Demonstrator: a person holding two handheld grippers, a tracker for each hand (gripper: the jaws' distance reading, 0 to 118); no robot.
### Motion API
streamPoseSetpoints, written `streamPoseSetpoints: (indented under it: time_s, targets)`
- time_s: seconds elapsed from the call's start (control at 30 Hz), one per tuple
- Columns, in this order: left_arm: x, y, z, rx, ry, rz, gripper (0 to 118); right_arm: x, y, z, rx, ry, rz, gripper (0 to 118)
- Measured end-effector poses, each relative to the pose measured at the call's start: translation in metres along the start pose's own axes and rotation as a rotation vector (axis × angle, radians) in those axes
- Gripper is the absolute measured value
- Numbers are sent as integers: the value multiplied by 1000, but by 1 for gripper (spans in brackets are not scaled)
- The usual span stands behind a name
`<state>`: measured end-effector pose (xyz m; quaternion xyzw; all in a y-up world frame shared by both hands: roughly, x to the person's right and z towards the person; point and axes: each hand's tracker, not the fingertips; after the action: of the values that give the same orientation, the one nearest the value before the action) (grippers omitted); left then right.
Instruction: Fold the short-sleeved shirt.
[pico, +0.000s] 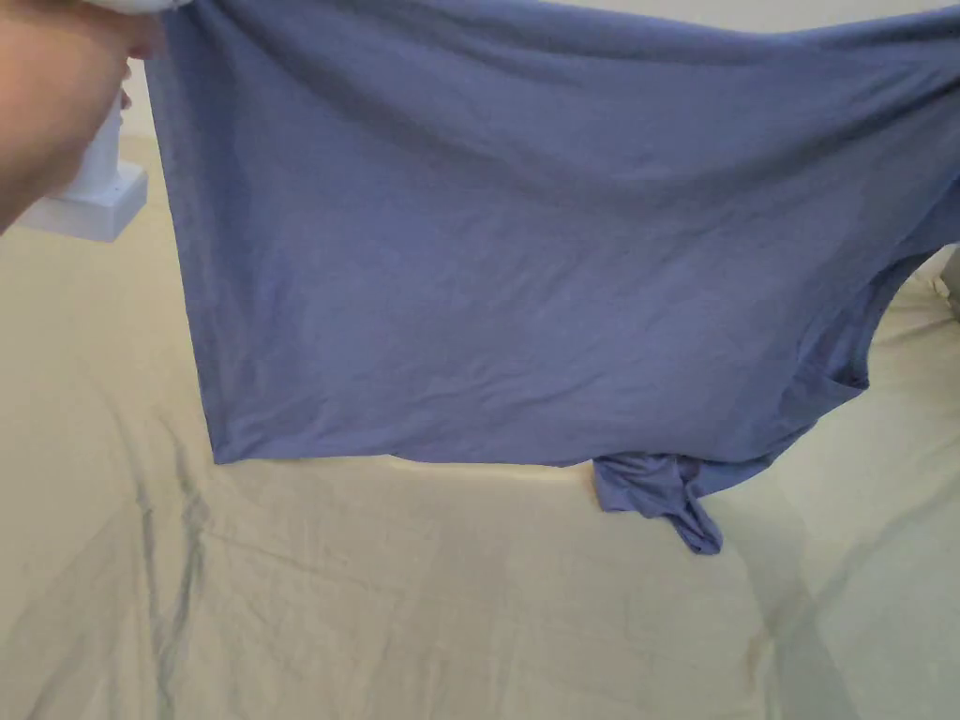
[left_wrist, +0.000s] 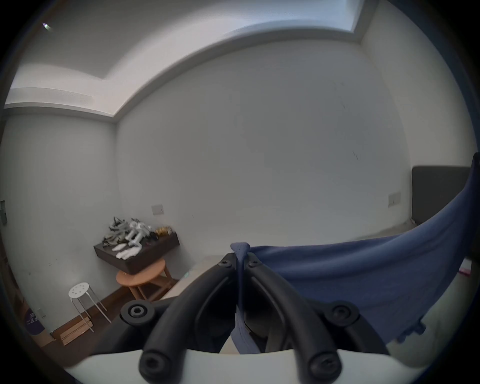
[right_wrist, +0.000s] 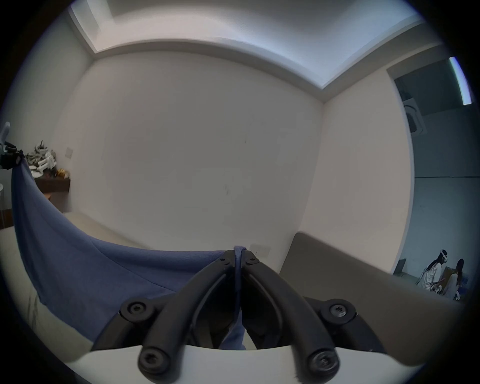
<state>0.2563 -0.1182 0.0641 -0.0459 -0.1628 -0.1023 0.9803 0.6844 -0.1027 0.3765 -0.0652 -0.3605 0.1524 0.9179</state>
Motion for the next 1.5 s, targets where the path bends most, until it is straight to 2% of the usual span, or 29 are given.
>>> streamPoseSetpoints:
  time_s: [0.1, 0.23, 0.37, 0.47, 0.57, 0.7, 0.8, 0.87, 0.97, 1.3, 1.4, 1.5]
  targets:
    - [5, -58, -2, -93, -79, 40, 0, -13, -54, 8, -87, 46, 5, 6]
    - [6, -136, 17, -209, -117, 21, 0, -27, -129, 41, -204, 132, -15, 6]
    - [4, -210, 69, -318, -147, -5, 0, -37, -196, 99, -333, 214, -17, 6]
    - [1, -266, 116, -435, -179, 15, 0, -45, -243, 143, -462, 212, 35, 6]
    - [-4, -315, 162, -542, -179, 2, 0, -45, -285, 190, -593, 273, -15, 6]
    - [-14, -365, 205, -662, -226, -88, 0, -38, -327, 239, -737, 320, -21, 6]
    - [-19, -384, 232, -736, -248, -149, 0, -37, -347, 270, -828, 334, -49, 6]
    - [-24, -390, 244, -770, -250, -182, 0, -37, -354, 285, -878, 310, -69, 6]
    - [-26, -394, 263, -783, -276, -267, 0, -30, -358, 306, -937, 337, -108, 6]
    - [-38, -412, 313, -850, -371, -478, 0, -16, -348, 368, -1111, 397, -70, 6]
    - [-38, -422, 315, -927, -408, -472, 0, -27, -363, 369, -1182, 404, -18, 6]
    - [-35, -428, 313, -930, -410, -477, 0, -39, -385, 363, -1250, 404, 10, 6]
